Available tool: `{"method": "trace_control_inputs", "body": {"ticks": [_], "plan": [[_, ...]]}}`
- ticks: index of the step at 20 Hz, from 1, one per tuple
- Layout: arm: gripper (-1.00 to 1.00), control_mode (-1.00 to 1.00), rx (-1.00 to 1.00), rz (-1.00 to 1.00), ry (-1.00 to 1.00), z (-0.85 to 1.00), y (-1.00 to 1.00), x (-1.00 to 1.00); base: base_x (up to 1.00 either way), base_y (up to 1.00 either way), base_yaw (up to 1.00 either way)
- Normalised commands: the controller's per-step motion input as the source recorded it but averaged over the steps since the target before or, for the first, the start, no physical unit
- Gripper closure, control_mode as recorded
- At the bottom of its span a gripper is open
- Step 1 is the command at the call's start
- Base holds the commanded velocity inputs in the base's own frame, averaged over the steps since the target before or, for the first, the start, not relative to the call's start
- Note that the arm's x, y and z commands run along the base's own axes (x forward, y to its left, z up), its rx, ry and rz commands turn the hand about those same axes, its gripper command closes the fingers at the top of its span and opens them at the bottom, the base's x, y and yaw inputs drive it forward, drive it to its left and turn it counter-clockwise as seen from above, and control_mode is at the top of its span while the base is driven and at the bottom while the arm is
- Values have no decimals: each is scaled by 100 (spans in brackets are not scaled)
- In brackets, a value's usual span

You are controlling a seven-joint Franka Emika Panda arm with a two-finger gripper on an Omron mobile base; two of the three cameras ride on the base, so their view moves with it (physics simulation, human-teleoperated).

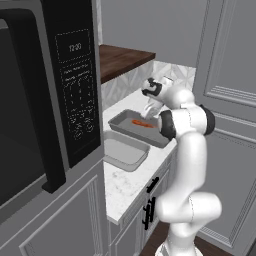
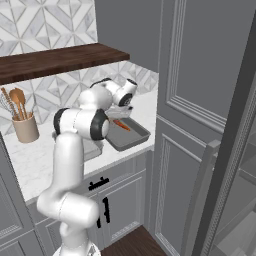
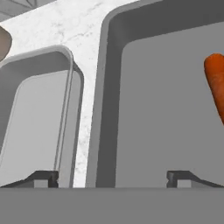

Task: Place one carrot and one steak in each tupperware on the nearby counter, to pack two identical lunches.

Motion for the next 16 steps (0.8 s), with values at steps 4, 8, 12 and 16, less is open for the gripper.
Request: {"method": "trace_control_inputs", "body": {"ticks": [4,8,12,16], "plan": [[-100,-100,-13,-3,-21,0,44,-100,0,0,0],[-100,-100,0,1,-5,74,9,-100,0,0,0],[-100,-100,1,0,0,88,0,-100,0,0,0],[-100,-100,12,-1,4,95,0,-100,0,0,0]]}}
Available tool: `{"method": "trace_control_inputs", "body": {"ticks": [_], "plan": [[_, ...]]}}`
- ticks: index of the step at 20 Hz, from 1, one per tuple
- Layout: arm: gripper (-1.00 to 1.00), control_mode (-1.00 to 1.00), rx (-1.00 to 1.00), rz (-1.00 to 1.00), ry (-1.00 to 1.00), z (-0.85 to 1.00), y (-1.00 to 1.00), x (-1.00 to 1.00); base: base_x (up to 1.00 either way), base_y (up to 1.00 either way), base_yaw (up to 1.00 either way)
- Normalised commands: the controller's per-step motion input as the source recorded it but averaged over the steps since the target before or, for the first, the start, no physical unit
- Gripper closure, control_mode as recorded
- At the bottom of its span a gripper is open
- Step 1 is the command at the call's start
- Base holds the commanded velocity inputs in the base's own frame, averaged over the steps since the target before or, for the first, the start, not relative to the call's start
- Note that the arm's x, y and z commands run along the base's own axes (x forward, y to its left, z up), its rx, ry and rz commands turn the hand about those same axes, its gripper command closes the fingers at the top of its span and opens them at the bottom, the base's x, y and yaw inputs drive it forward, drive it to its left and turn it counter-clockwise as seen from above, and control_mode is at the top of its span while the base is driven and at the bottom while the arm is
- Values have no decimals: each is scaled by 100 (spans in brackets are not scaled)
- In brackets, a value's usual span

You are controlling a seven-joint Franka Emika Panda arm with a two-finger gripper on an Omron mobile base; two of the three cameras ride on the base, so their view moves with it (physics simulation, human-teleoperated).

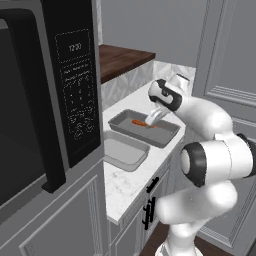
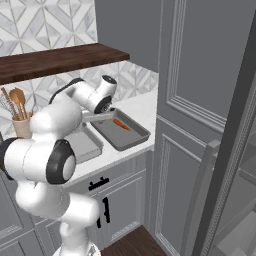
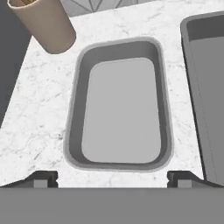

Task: Place one carrot and one steak in each tupperware on the nearby counter, to pack two identical lunches.

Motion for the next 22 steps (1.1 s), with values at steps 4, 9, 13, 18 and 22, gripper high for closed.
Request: {"method": "trace_control_inputs", "body": {"ticks": [4,9,13,18,22], "plan": [[-100,-100,7,-8,16,76,0,-100,0,0,0],[-100,-100,0,-12,25,54,0,-100,0,0,0],[-100,-100,0,-8,24,47,0,-100,0,0,0],[-100,-100,-4,0,6,40,0,-100,0,0,0],[-100,-100,-24,0,2,25,0,-91,0,0,0]]}}
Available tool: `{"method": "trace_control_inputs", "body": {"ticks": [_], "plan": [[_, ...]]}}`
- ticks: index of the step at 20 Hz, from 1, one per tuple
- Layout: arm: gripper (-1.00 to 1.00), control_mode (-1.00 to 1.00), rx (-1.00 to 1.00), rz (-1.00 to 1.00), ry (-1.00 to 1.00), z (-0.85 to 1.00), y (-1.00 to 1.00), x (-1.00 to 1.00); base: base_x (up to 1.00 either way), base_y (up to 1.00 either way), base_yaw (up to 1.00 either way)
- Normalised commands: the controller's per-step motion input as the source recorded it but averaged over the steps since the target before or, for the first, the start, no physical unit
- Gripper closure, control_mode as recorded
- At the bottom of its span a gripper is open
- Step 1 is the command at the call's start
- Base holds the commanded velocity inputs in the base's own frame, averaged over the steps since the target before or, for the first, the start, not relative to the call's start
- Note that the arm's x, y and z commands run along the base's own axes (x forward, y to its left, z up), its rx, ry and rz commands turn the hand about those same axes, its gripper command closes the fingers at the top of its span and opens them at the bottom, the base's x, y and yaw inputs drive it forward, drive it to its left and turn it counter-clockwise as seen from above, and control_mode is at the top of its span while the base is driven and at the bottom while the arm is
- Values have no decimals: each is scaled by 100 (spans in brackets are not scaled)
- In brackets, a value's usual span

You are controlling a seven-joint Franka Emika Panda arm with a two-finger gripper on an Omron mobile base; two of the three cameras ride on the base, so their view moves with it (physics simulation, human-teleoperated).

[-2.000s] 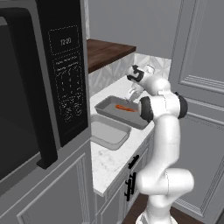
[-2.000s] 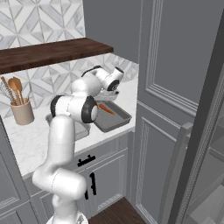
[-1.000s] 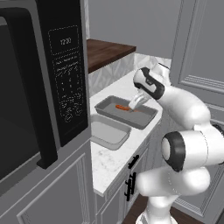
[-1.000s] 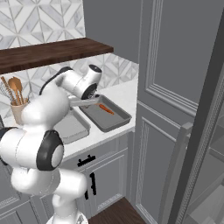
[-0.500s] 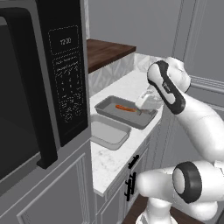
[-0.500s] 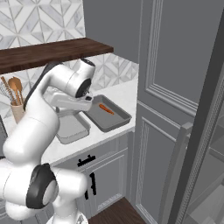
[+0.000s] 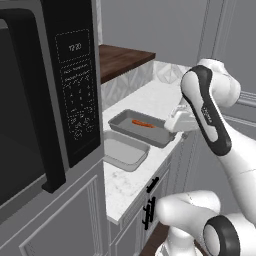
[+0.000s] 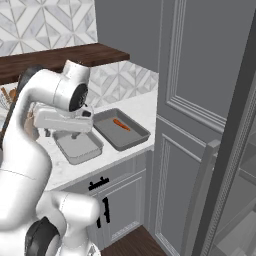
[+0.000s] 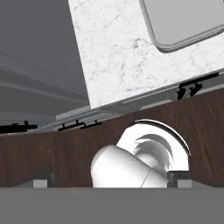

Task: Place one carrot and one steak in each tupperware on the nearby counter, to pack two identical lunches.

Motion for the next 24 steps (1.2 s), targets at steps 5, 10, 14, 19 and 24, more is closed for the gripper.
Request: {"method": "trace_control_inputs", "body": {"ticks": [5,10,14,19,24], "plan": [[-100,-100,-22,0,-7,4,0,-70,0,0,0],[-100,-100,-3,0,-9,6,0,-78,0,0,0],[-100,-100,0,0,-5,20,0,-28,0,0,0],[-100,-100,3,-3,0,12,0,-5,0,0,0],[-100,100,0,0,0,0,0,0,-5,0,0]]}}
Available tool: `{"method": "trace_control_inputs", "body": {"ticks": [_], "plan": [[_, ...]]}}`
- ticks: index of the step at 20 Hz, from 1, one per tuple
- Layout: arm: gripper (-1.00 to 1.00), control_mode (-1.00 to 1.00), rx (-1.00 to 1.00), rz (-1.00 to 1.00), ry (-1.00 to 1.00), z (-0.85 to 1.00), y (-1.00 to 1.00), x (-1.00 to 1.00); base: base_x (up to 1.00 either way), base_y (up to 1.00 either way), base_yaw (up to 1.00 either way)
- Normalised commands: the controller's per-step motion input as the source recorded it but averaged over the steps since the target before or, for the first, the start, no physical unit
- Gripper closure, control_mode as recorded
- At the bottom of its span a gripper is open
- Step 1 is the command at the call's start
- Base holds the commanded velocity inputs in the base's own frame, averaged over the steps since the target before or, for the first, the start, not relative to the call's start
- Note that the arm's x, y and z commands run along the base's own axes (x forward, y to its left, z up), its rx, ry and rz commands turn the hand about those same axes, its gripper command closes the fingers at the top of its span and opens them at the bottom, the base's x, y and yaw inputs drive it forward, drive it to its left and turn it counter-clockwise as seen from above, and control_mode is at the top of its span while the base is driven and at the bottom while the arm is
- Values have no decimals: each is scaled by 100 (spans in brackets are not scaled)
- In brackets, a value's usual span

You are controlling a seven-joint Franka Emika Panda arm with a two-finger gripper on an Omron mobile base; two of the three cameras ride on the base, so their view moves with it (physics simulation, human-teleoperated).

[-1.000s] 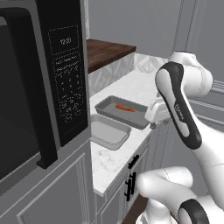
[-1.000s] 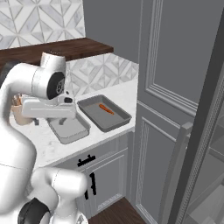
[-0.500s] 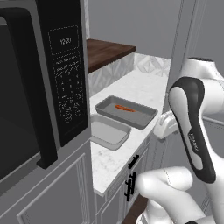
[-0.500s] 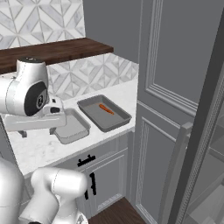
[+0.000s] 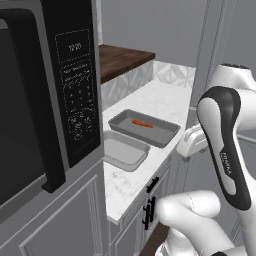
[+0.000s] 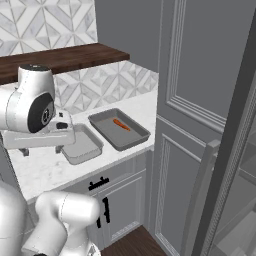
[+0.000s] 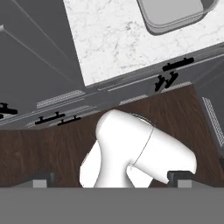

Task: Place one carrot and one steak in each tupperware on the nearby counter, to pack two identical lunches.

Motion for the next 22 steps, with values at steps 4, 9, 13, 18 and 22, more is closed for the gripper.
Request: {"method": "trace_control_inputs", "body": {"ticks": [4,9,13,18,22], "plan": [[-100,100,0,0,0,0,0,0,-87,0,-3],[-100,100,0,0,0,0,0,0,-100,-8,-10],[-100,100,0,0,0,0,0,0,-82,-20,-28],[-100,100,0,0,0,0,0,0,-51,-5,-43],[-100,100,0,0,0,0,0,0,-37,0,-52]]}}
